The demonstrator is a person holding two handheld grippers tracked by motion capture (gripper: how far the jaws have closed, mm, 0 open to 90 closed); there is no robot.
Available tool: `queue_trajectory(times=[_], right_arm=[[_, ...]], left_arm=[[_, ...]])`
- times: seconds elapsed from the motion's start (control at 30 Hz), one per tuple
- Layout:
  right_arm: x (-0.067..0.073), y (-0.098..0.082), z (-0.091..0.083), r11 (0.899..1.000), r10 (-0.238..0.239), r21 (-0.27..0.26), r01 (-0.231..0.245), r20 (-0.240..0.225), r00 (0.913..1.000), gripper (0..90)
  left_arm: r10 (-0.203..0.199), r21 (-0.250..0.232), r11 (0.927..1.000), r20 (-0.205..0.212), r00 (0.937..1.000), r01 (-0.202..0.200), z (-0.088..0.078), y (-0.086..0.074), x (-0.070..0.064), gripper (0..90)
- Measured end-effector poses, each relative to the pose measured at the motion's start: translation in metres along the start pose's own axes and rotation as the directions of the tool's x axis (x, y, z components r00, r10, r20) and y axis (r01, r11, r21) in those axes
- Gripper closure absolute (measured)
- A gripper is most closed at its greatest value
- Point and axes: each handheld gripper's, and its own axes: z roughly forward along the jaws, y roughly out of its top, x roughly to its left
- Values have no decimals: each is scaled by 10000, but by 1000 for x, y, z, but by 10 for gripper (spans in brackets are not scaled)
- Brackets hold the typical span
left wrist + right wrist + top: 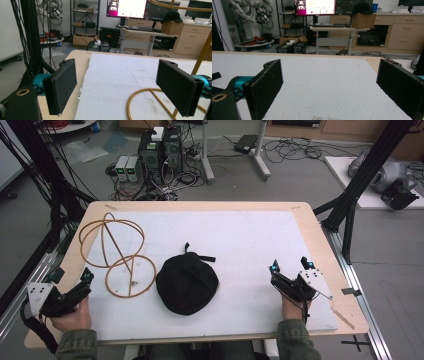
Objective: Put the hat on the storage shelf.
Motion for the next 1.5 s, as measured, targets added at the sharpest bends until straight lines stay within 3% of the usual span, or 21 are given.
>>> queue_trajectory(times=[0.4,0.9,1.1,1.27,1.5], right_arm=[[-1,0,1,10000,12,34,-12,-101,9999,60],[-1,3,2,9991,423,-53,-425,-365,9984,61],[-4,11,4,9970,736,-175,-753,-814,9940,61],[-2,18,9,9973,652,-233,-689,-1338,9889,62],[13,26,17,9990,421,-59,-452,-2610,9644,61]], left_arm=[[-47,17,10000,16,10000,47,0,0,0,171],[-83,44,10000,126,9999,82,0,0,1,171],[-51,89,9999,191,9998,49,1,0,0,172],[-37,137,9999,198,9998,35,0,0,0,173],[-83,175,9998,247,9997,78,-1,0,1,176]])
